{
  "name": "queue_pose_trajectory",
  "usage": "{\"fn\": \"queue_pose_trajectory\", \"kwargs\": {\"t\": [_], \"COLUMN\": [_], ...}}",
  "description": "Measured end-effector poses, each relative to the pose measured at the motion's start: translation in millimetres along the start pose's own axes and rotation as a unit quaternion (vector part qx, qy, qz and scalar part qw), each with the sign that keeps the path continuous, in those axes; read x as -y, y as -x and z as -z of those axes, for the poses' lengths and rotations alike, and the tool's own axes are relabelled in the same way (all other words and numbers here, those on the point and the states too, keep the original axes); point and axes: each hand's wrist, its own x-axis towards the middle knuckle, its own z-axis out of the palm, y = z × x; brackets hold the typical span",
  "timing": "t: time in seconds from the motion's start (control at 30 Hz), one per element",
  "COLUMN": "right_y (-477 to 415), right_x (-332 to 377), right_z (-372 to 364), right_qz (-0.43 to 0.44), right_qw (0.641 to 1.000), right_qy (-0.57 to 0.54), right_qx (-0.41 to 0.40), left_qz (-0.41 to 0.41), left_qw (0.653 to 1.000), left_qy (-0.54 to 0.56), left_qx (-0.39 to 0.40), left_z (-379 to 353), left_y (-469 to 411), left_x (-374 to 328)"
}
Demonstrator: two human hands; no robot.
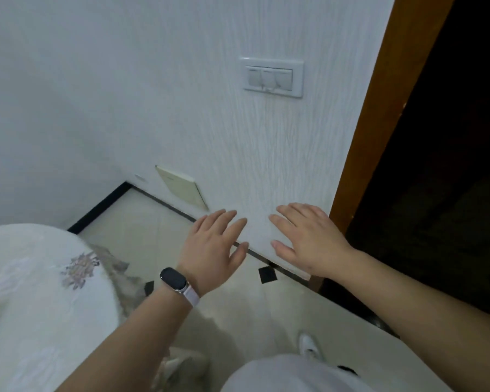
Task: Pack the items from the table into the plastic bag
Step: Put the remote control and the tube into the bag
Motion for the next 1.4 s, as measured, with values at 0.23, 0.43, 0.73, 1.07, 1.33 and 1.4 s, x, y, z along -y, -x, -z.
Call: {"fn": "queue_pose_trajectory", "kwargs": {"t": [0.23,0.43,0.73,1.07,1.33,1.4], "right_y": [-96,-180,-320,-470,-543,-559], "right_x": [-41,-10,64,189,288,314], "right_z": [-4,-13,-39,-53,-89,-97], "right_qz": [0.103,0.197,0.284,0.344,0.431,0.457], "right_qw": [0.993,0.975,0.958,0.939,0.901,0.888], "right_qy": [-0.041,-0.084,-0.041,-0.013,-0.036,-0.04], "right_qx": [-0.038,-0.053,-0.026,0.001,0.028,0.042], "left_qz": [0.099,0.209,0.303,0.37,0.481,0.512], "left_qw": [0.993,0.974,0.95,0.927,0.873,0.854], "left_qy": [-0.059,-0.089,-0.07,-0.049,-0.066,-0.076], "left_qx": [0.016,0.001,-0.028,-0.034,-0.051,-0.054], "left_z": [2,1,-34,-27,-10,-9], "left_y": [-43,-36,-32,-16,43,62], "left_x": [30,86,212,377,447,459]}}
